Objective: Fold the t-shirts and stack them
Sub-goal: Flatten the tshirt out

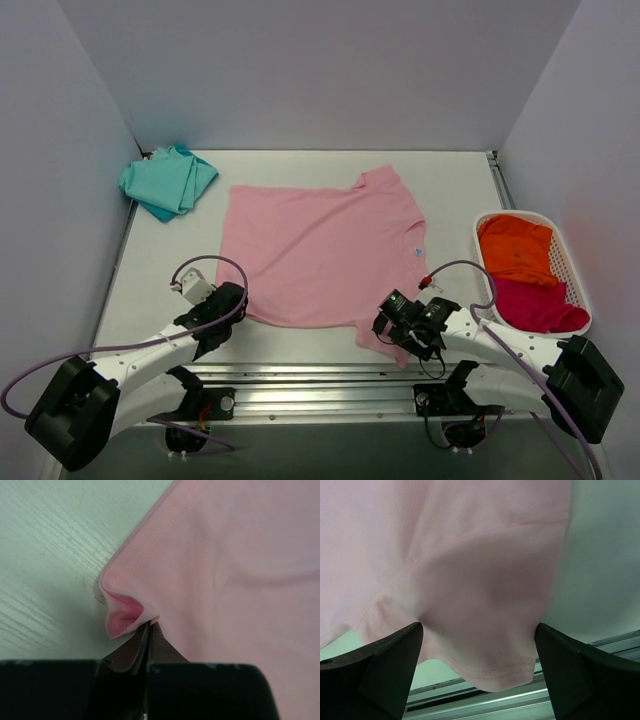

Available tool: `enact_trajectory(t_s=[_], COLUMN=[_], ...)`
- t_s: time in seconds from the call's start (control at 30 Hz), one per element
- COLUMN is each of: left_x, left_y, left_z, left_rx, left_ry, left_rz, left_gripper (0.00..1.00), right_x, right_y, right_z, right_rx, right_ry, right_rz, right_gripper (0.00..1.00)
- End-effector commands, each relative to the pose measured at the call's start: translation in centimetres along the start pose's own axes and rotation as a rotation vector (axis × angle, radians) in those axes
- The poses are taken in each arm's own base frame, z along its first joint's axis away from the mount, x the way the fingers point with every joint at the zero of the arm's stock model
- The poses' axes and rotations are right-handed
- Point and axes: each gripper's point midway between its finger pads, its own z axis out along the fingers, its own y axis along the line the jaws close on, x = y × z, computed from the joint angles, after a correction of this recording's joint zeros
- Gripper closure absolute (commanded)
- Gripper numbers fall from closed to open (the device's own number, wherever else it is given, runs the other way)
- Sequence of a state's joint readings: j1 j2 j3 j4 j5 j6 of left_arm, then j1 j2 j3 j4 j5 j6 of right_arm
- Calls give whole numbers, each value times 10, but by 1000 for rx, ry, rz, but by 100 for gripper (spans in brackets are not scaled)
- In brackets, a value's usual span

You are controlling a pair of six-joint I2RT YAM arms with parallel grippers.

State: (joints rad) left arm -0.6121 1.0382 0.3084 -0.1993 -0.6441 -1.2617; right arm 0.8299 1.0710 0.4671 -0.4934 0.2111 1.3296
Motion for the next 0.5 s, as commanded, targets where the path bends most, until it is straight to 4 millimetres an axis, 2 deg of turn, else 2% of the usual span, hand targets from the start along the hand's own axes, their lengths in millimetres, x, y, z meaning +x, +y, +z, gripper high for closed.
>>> enact_trajectory(t_s=[0.0, 0.17, 0.23, 0.27, 0.33, 0.43, 0.47], left_x=[-4, -5, -5, -5, -5, -5, -6], left_y=[-10, -10, -11, -11, -11, -11, -10], left_z=[1, 1, 1, 1, 2, 2, 2], left_rx=[42, 44, 45, 45, 42, 41, 40], left_ry=[-8, -12, -13, -13, -15, -18, -20], left_rz=[-14, -13, -10, -10, -10, -10, -11], left_gripper=[98, 98, 98, 98, 98, 98, 98], right_x=[8, 8, 2, 1, -2, 1, 1], right_y=[-3, -11, -15, -23, -25, -23, -23], right_z=[9, 5, -1, -5, -10, -12, -12], right_rx=[19, 40, 52, 78, 62, 21, 18], right_ry=[31, 35, 10, 4, -9, 6, 2], right_rz=[22, 10, 8, 3, 12, 20, 18], right_gripper=[13, 28, 31, 37, 48, 54, 62])
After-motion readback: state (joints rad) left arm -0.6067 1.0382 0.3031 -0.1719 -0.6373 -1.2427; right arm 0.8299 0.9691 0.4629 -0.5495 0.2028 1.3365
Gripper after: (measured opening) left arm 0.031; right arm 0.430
